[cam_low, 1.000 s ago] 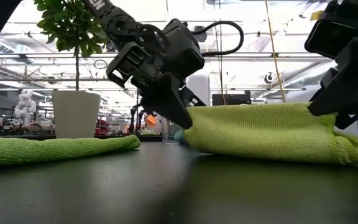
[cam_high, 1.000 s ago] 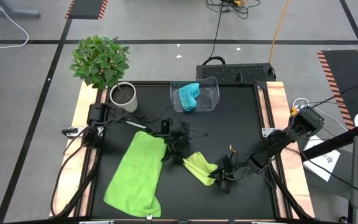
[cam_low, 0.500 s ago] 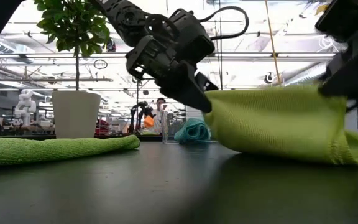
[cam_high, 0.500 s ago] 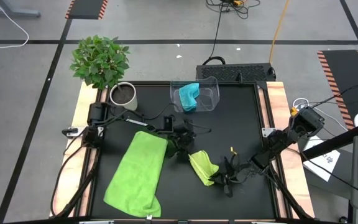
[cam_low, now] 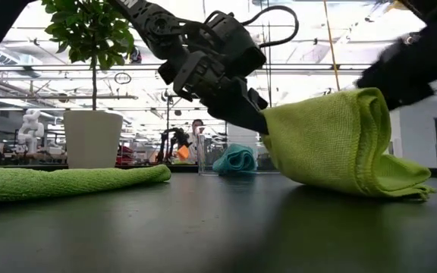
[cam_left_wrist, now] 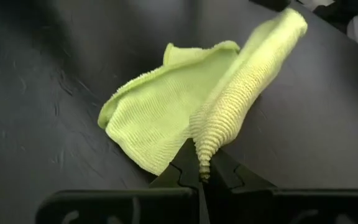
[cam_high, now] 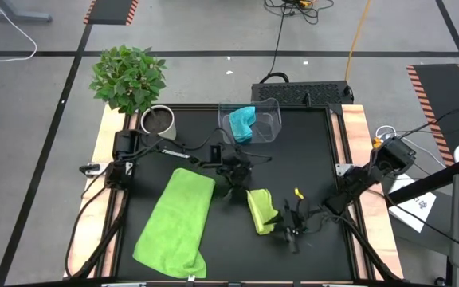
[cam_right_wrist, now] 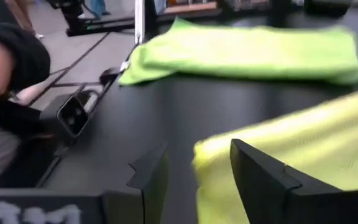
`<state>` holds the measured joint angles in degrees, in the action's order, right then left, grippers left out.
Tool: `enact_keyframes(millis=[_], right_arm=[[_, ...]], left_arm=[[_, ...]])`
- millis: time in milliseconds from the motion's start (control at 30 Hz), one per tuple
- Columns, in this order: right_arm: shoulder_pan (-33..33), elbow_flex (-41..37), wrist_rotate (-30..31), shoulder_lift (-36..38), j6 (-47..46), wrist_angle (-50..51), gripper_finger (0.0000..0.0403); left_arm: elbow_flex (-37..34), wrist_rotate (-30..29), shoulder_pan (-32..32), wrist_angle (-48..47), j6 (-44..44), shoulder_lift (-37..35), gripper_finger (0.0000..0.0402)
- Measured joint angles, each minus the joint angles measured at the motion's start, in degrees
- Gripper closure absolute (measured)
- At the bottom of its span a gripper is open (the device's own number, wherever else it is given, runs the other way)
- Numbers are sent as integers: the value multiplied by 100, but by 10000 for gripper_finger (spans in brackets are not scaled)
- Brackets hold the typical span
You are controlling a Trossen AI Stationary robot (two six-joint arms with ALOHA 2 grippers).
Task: Fold microfiber towels
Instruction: Fold the light green microfiber cloth
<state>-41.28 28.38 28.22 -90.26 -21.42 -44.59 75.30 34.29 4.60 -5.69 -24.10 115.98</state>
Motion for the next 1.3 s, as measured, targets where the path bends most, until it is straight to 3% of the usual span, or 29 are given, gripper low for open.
enact_keyframes(millis=[267,333,567,767,1100,1300], right_arm=[[423,28,-19,0,1011,-363,242],[619,28,-294,0,1013,-343,243],[1012,42,-586,0,840,146,243],[1196,48,-595,0,-135,1322,250],[1197,46,-450,0,-830,2078,342],[1194,46,-740,0,-1084,2155,397]], left_arm=[[425,-100,-36,8,17,293,399],[486,-135,-50,-79,16,383,400],[1161,-203,-66,-262,-18,1023,400],[1541,-428,-96,-678,-189,1252,399],[1565,-635,-136,-717,-258,1189,343],[1561,-959,-149,-1003,-293,836,281]])
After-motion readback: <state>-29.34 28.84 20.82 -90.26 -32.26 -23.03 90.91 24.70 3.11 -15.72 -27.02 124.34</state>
